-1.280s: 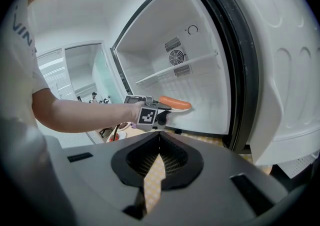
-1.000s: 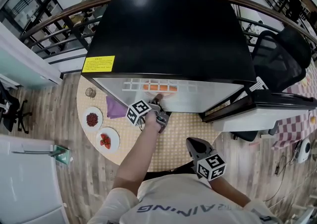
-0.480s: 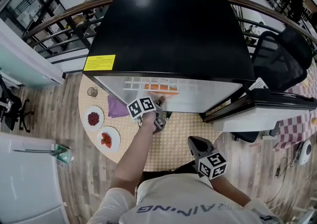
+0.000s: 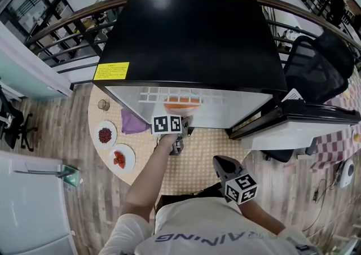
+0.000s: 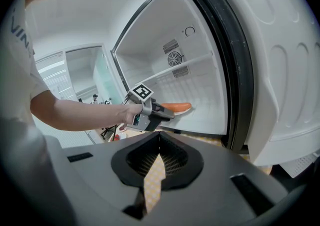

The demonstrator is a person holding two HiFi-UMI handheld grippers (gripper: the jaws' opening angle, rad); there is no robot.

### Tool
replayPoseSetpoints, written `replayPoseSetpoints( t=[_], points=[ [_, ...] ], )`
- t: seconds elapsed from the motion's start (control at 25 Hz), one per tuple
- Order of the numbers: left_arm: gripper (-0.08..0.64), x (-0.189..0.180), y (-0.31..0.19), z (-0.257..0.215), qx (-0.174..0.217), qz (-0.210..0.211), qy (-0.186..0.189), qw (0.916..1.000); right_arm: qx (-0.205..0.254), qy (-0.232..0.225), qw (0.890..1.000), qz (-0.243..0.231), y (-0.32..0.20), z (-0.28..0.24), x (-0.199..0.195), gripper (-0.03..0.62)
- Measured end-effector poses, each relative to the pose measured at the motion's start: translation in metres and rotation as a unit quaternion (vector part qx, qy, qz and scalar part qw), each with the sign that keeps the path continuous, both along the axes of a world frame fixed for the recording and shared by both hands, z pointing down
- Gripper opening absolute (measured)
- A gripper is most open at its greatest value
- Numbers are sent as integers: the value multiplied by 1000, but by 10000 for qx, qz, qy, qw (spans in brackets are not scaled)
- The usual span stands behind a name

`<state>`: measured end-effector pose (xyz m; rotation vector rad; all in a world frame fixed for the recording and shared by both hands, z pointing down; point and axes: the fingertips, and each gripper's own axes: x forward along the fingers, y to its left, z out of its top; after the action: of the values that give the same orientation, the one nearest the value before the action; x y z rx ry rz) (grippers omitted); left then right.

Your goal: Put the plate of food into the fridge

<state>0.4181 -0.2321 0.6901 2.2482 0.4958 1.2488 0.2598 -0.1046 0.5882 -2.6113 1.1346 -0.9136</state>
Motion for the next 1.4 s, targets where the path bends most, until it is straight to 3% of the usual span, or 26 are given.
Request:
replayPoseSetpoints(
  t=[0.04,0.12,0.28,0.4,0.64,0.88,1.08,1.4],
  points=[
    [154,-2,-1,2,39,42,-35,10000,-2,2,10000,6,1,0,0,21],
    [35,-3,-4,1,39,-30,-26,10000,-11,5,10000,19,3,1,1,21],
    [17,-4,-10,-11,47,-92,136,9999,7,30,10000,41,5,0,5,21],
    [9,-17,-12,-29,266,153,688,9972,6,92,9999,76,5,-3,11,21],
    [9,-54,-30,-87,726,54,1919,9787,35,283,9992,268,4,-14,30,21],
    [9,-95,-54,-151,1042,-87,2783,9548,120,543,9980,294,-13,-38,36,21],
    [9,-130,-81,-180,1102,-405,3167,9412,184,718,9966,349,-29,-53,35,21],
    [9,-161,-103,-201,1147,-512,3440,9305,24,939,9942,531,-38,-72,28,21]
  ],
)
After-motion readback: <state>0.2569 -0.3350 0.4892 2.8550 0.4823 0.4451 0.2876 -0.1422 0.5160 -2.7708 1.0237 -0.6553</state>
